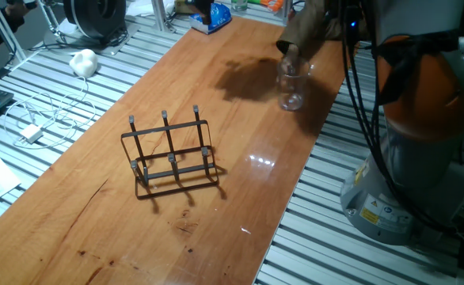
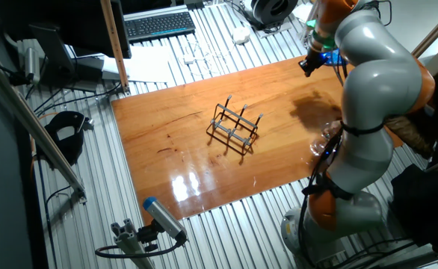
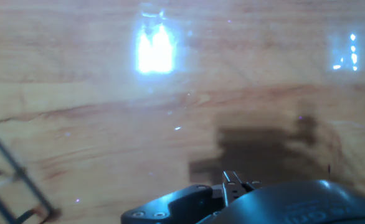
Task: Put the cup on the cup rack
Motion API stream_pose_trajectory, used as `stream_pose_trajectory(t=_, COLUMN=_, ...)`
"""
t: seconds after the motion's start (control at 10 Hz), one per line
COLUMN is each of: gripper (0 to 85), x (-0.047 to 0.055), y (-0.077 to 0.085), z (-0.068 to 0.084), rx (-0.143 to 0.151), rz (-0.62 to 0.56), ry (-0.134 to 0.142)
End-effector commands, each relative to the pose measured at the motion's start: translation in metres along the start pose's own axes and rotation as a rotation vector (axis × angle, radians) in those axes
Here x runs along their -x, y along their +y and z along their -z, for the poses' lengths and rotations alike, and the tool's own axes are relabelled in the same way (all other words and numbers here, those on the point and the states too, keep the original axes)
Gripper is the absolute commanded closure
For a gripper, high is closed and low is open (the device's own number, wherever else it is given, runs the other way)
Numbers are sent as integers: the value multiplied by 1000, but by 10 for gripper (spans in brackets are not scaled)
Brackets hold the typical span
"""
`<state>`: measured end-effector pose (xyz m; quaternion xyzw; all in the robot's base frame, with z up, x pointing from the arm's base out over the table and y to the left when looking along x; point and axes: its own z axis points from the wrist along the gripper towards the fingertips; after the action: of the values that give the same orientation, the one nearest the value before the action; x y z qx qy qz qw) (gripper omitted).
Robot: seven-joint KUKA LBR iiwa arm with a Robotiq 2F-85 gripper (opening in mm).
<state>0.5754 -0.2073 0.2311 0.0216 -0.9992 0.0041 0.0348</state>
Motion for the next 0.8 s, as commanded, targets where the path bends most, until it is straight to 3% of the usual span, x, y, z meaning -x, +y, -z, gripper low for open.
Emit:
stream_pose_trajectory(t=0.0, gripper=850, x=6, y=-9, z=-5, rx=0, rz=1, ry=-2)
stream_pose_trajectory(t=0.2, gripper=850, x=20, y=-6, z=-13, rx=-3, rz=7, ry=-4)
stream_pose_trajectory(t=0.7, gripper=850, x=48, y=15, z=-14, rx=-19, rz=-6, ry=11)
